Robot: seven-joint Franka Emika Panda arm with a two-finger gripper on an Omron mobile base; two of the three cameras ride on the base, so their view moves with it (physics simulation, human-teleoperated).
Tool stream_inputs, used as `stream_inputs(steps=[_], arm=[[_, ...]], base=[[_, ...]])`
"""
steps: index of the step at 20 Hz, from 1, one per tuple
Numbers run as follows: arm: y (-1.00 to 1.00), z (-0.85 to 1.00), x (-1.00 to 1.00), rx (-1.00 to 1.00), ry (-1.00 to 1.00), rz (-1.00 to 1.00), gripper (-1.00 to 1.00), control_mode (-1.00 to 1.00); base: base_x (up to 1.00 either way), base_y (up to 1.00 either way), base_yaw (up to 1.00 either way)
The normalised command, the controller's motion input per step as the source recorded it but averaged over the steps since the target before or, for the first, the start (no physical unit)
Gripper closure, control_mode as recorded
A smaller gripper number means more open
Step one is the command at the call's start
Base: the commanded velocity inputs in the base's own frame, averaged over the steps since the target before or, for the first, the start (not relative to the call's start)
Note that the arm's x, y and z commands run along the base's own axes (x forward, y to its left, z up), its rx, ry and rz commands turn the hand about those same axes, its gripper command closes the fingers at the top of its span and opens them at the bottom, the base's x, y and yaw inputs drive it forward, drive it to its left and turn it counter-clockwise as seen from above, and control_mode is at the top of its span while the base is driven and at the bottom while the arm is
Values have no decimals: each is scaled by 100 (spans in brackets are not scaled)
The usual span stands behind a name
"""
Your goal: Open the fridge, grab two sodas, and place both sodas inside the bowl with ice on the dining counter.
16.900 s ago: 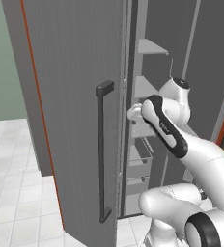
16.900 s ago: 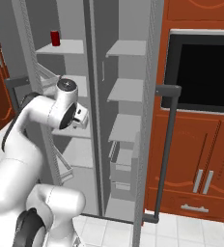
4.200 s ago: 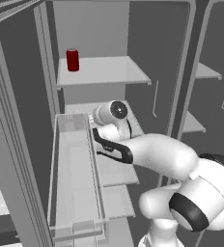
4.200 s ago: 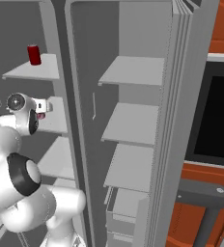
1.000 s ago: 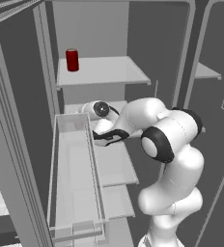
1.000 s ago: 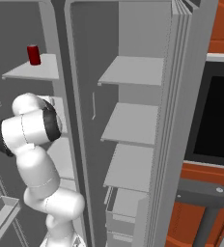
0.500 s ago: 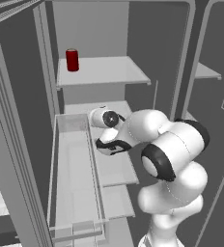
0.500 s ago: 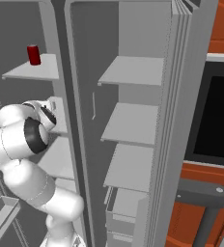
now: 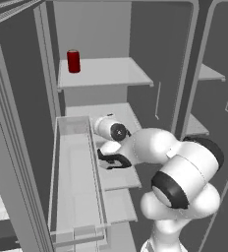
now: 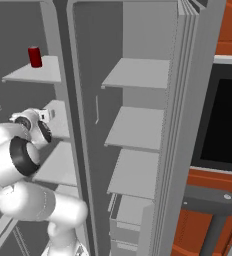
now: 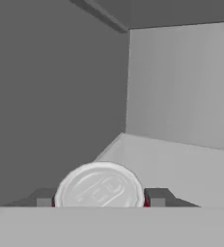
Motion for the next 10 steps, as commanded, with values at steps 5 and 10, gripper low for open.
stream_inputs(steps=[5,10], arm=[[-32,87,-11,0,24,0,100,-100],[-33,58,-20,0,24,0,100,-100]], base=[[0,0,0],[0,0,0]])
